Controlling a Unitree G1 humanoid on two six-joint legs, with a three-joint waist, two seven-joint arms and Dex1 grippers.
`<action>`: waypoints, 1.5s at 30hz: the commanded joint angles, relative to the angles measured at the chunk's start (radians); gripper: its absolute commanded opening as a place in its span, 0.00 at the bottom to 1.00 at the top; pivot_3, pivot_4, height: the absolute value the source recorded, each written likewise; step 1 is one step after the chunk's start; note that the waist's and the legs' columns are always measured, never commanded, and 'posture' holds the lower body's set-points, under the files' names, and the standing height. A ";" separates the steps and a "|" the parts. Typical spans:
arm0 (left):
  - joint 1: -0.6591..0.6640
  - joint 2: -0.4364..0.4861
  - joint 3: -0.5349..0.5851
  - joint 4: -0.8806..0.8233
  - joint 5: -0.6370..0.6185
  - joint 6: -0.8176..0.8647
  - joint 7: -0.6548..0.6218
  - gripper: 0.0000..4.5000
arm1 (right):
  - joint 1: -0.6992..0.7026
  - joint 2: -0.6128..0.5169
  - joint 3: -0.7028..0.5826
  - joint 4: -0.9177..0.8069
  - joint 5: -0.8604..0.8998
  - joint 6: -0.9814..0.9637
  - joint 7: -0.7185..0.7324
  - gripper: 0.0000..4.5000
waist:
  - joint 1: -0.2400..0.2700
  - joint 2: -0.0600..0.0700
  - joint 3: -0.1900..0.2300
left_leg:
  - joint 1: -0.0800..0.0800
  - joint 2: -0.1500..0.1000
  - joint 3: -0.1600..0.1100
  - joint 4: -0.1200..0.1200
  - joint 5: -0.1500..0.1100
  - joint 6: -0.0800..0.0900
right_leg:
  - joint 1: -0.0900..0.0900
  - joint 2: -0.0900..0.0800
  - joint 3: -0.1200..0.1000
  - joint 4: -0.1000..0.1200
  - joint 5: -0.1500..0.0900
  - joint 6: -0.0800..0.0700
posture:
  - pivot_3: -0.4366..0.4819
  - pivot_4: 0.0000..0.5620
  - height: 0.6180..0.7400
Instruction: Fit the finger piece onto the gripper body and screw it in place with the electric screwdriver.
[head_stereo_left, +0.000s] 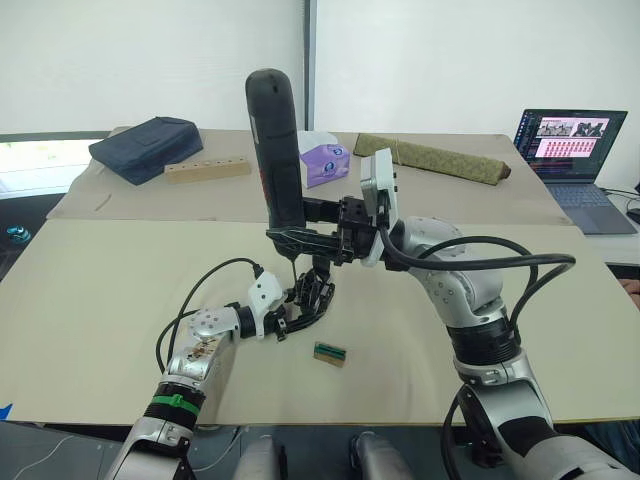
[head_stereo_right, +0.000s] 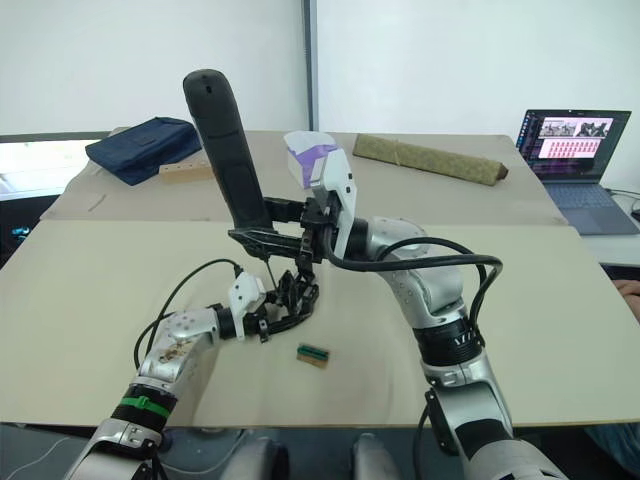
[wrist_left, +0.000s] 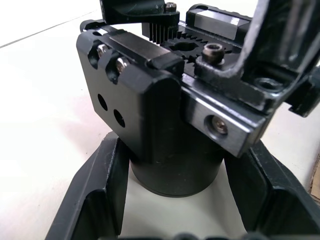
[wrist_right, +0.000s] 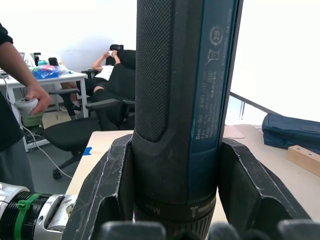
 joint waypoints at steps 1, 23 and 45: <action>0.031 -0.002 -0.035 0.039 0.013 0.042 -0.014 0.50 | -0.011 0.005 -0.024 -0.025 0.005 -0.047 0.004 0.42 | 0.000 0.000 0.000 | 0.000 0.000 0.000 0.000 0.000 0.000 | 0.000 0.000 0.000 0.000 0.000 0.000 | 0.48 0.27 1.00; 0.026 -0.001 -0.032 0.045 0.013 0.040 -0.015 0.50 | 0.002 0.018 -0.020 -0.015 -0.016 -0.069 0.011 0.42 | 0.000 0.000 0.000 | 0.000 0.000 0.000 0.000 0.000 0.000 | 0.000 0.000 0.000 0.000 0.000 0.000 | 0.48 0.27 1.00; 0.024 0.006 -0.031 0.046 0.013 0.040 -0.021 0.50 | -0.008 0.018 -0.036 -0.040 0.011 -0.048 0.020 0.42 | 0.000 0.000 0.000 | 0.000 0.000 0.000 0.000 0.000 0.000 | 0.000 0.000 0.000 0.000 0.000 0.000 | 0.48 0.27 1.00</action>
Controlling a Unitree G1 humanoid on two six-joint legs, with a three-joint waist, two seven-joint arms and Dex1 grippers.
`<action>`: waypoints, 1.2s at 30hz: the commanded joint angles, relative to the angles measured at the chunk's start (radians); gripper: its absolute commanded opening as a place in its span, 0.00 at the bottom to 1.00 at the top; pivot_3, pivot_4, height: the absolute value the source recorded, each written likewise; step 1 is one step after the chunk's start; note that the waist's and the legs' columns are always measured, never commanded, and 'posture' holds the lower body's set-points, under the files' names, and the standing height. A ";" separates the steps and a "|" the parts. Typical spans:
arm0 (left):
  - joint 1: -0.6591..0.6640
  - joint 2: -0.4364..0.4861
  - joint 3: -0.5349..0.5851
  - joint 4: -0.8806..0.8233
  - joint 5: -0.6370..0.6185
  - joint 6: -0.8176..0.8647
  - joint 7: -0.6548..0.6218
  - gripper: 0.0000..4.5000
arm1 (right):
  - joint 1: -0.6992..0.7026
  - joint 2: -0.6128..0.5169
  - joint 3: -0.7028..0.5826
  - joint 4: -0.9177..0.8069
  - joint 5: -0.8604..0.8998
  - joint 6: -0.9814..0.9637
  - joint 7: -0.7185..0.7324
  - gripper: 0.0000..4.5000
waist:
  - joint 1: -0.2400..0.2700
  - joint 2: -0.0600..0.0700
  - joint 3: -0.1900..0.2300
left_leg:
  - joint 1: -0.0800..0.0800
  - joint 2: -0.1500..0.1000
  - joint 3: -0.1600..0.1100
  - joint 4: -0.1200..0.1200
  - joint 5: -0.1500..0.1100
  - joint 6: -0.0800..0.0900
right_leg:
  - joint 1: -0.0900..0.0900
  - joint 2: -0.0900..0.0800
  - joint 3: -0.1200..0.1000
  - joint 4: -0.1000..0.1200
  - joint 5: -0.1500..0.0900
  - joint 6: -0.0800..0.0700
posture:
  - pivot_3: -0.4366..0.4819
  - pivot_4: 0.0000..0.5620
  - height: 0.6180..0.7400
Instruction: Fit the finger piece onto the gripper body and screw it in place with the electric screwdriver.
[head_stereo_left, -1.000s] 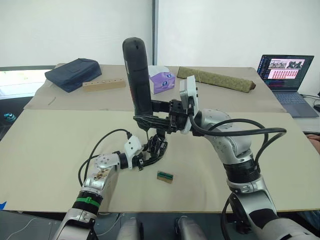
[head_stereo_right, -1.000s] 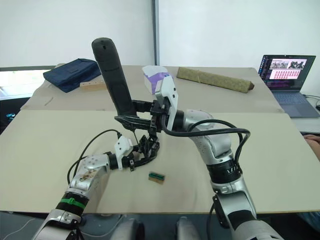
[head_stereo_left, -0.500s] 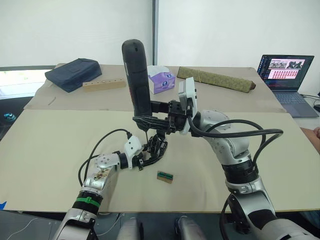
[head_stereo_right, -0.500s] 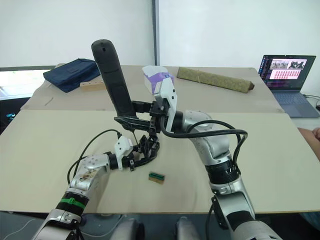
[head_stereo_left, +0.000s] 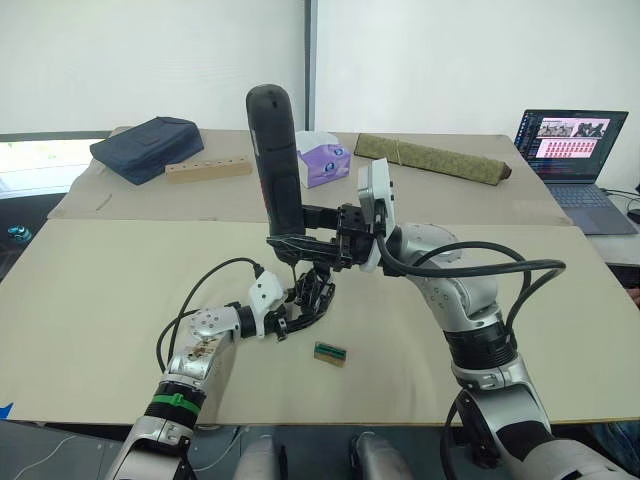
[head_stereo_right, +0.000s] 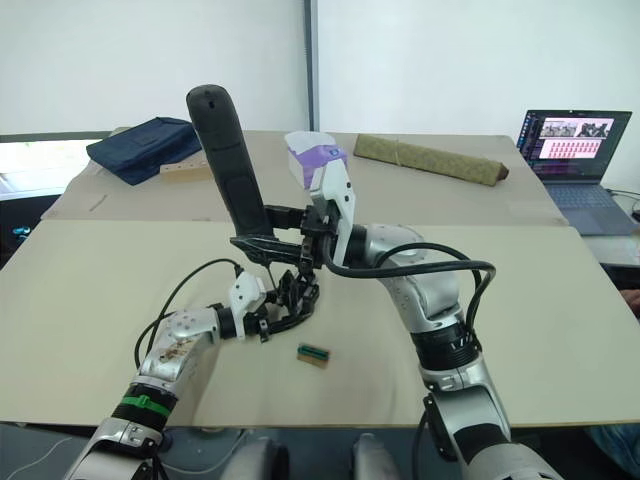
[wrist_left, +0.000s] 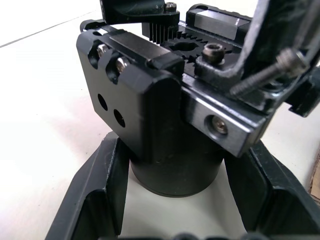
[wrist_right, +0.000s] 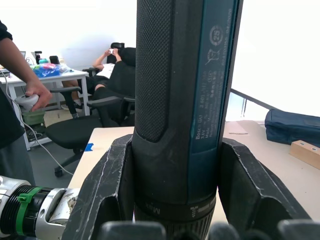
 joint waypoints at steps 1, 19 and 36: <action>0.029 0.007 -0.030 0.039 0.013 0.040 -0.018 0.50 | -0.035 0.004 -0.041 -0.052 0.038 -0.026 0.000 0.42 | 0.000 0.000 0.000 | 0.000 0.000 0.000 0.000 0.000 0.000 | 0.000 0.000 0.000 0.000 0.000 0.000 | 0.48 0.27 1.00; 0.029 0.004 -0.030 0.038 0.012 0.045 -0.015 0.50 | -0.068 -0.003 -0.072 -0.051 0.087 0.011 -0.010 0.42 | 0.000 0.000 0.000 | 0.000 0.000 0.000 0.000 0.000 0.000 | 0.000 0.000 0.000 0.000 0.000 0.000 | 0.48 0.27 1.00; 0.027 0.005 -0.031 0.042 0.014 0.046 -0.015 0.50 | -0.057 -0.015 -0.058 -0.057 0.099 0.052 -0.017 0.42 | 0.000 0.000 0.000 | 0.000 0.000 0.000 0.000 0.000 0.000 | 0.000 0.000 0.000 0.000 0.000 0.000 | 0.48 0.27 1.00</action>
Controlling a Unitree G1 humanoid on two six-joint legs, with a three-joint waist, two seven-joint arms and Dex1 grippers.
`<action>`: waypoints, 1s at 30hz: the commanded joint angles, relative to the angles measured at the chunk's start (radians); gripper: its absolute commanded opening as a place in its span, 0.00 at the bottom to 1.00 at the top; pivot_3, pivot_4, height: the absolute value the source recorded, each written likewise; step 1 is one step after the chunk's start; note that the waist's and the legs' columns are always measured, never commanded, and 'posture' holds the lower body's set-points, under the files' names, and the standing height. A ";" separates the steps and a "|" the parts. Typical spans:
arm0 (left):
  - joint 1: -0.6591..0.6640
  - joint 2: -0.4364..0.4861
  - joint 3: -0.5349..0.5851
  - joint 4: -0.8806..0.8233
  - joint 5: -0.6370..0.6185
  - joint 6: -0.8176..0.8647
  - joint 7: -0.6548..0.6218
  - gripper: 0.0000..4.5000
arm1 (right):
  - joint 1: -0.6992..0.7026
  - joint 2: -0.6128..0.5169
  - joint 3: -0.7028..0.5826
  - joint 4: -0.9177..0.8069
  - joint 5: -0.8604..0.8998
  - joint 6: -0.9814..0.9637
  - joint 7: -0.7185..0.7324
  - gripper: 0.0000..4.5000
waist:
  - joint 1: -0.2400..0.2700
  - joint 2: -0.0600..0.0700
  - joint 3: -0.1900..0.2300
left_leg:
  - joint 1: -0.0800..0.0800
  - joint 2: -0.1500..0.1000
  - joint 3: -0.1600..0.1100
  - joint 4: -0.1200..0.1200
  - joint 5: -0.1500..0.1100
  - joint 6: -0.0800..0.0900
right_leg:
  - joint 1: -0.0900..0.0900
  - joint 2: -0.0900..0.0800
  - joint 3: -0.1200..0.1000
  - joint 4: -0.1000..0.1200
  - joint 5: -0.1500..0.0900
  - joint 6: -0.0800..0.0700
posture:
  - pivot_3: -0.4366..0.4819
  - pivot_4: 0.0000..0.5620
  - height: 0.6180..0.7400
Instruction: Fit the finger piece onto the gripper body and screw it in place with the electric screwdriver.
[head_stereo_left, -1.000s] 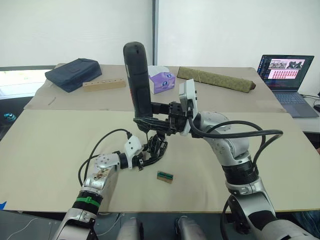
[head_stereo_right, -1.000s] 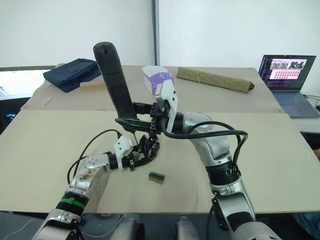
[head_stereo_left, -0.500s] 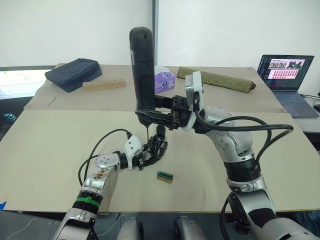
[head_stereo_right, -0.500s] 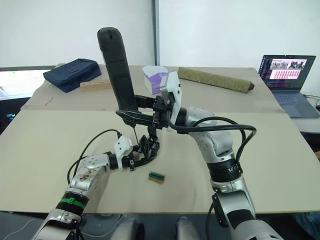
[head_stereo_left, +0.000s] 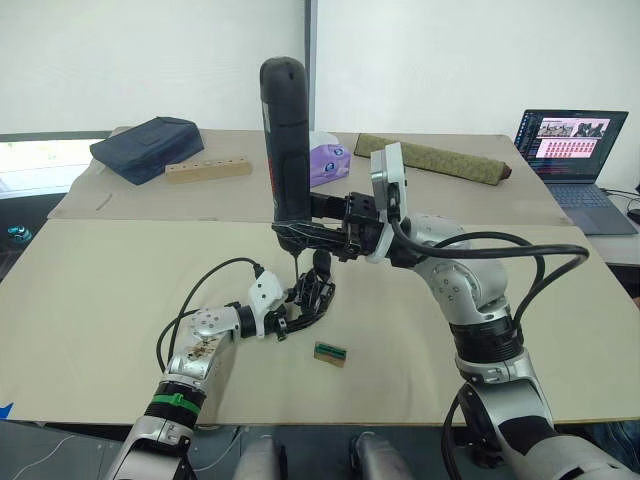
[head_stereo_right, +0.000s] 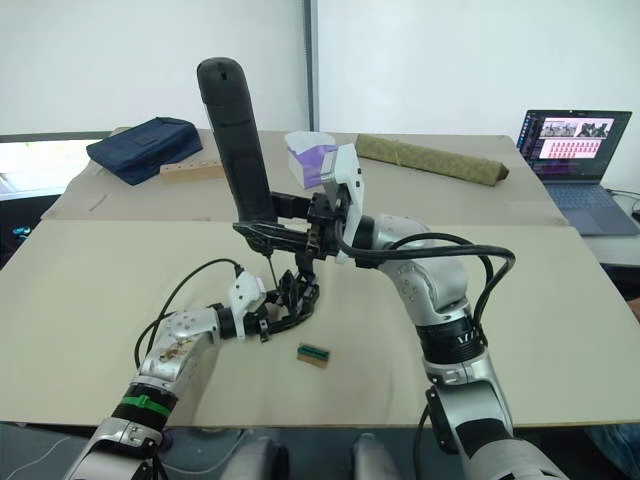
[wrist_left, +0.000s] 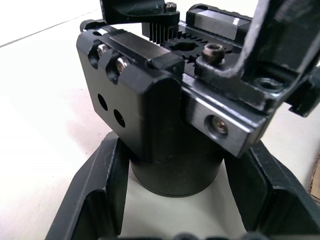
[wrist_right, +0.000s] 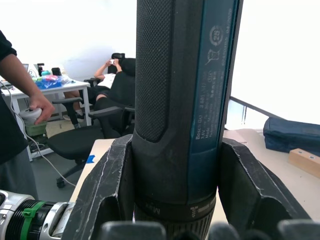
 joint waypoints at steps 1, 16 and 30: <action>0.027 0.005 -0.030 0.042 0.014 0.045 -0.015 0.50 | -0.028 0.002 -0.020 -0.057 0.031 0.003 -0.006 0.42 | 0.000 0.000 0.000 | 0.000 0.000 0.000 0.000 0.000 0.000 | 0.000 0.000 0.000 0.000 0.000 0.000 | 0.48 0.27 1.00; 0.029 0.006 -0.029 0.038 0.012 0.050 -0.017 0.50 | -0.022 0.004 -0.004 -0.048 0.020 -0.004 -0.026 0.42 | 0.000 0.000 0.000 | 0.000 0.000 0.000 0.000 0.000 0.000 | 0.000 0.000 0.000 0.000 0.000 0.000 | 0.48 0.27 1.00; 0.029 0.006 -0.030 0.037 0.013 0.052 -0.016 0.50 | -0.023 -0.002 0.006 -0.043 0.009 -0.025 -0.027 0.42 | 0.000 0.000 0.000 | 0.000 0.000 0.000 0.000 0.000 0.000 | 0.000 0.000 0.000 0.000 0.000 0.000 | 0.48 0.27 1.00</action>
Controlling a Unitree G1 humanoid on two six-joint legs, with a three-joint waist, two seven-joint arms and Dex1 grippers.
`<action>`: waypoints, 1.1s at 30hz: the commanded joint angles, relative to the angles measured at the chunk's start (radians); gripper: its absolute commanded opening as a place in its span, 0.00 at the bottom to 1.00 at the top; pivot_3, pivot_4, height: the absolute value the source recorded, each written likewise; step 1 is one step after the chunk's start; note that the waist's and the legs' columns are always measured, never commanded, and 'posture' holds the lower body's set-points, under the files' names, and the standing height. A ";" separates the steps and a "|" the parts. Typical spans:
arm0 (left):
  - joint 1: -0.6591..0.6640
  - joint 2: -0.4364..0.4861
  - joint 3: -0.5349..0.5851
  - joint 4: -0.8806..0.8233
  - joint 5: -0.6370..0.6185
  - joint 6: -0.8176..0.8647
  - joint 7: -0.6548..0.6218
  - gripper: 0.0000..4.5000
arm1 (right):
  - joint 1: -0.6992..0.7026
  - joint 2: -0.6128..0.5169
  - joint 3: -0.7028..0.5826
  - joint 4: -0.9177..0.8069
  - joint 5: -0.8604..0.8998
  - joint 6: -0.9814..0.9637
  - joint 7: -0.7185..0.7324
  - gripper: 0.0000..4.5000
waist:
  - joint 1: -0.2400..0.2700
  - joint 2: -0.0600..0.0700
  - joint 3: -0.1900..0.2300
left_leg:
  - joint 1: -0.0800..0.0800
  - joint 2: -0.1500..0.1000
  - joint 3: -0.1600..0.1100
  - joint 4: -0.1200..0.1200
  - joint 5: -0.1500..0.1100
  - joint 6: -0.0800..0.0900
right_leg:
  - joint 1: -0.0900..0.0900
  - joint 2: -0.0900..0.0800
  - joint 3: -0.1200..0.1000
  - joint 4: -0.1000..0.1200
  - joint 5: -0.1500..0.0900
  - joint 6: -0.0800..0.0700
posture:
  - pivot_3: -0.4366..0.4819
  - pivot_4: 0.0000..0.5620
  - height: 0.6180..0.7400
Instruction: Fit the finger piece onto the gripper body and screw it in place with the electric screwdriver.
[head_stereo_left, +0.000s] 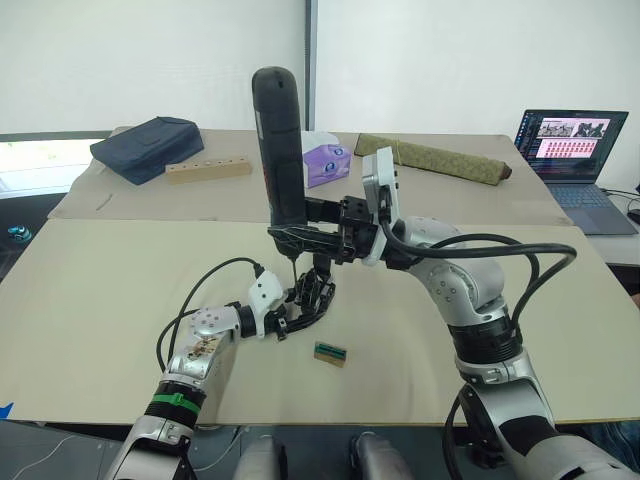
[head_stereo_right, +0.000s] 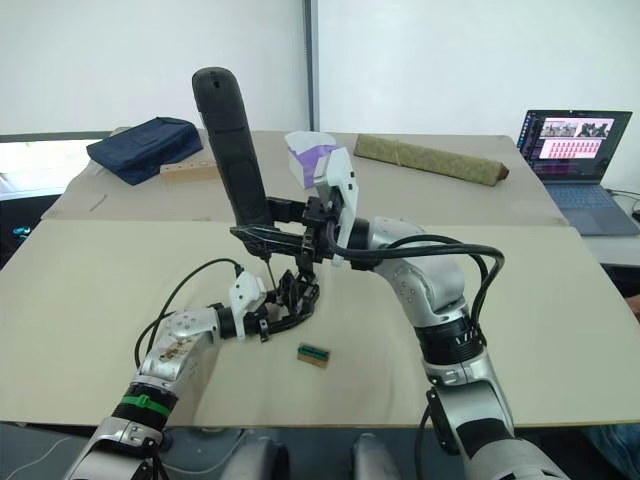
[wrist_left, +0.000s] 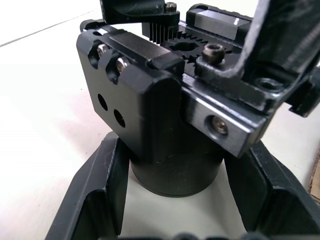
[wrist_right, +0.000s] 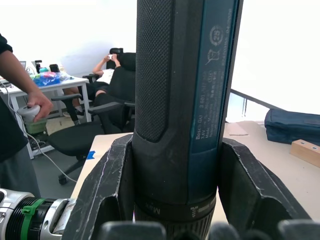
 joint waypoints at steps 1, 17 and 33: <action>0.032 0.006 -0.030 0.037 0.013 0.048 -0.014 0.50 | -0.022 0.003 -0.023 -0.043 0.007 -0.031 0.005 0.42 | 0.000 0.000 0.000 | 0.000 0.000 0.000 0.000 0.000 0.000 | 0.000 0.000 0.000 0.000 0.000 0.000 | 0.48 0.27 1.00; 0.033 0.006 -0.028 0.044 0.012 0.043 -0.016 0.50 | -0.042 -0.005 -0.076 -0.060 0.084 -0.002 0.002 0.42 | 0.000 0.000 0.000 | 0.000 0.000 0.000 0.000 0.000 0.000 | 0.000 0.000 0.000 0.000 0.000 0.000 | 0.48 0.27 1.00; 0.042 0.008 -0.025 0.035 0.008 0.047 -0.016 0.50 | -0.066 0.018 -0.124 -0.072 0.112 -0.024 0.012 0.42 | 0.000 0.000 0.000 | 0.000 0.000 0.000 0.000 0.000 0.000 | 0.000 0.000 0.000 0.000 0.000 0.000 | 0.48 0.27 1.00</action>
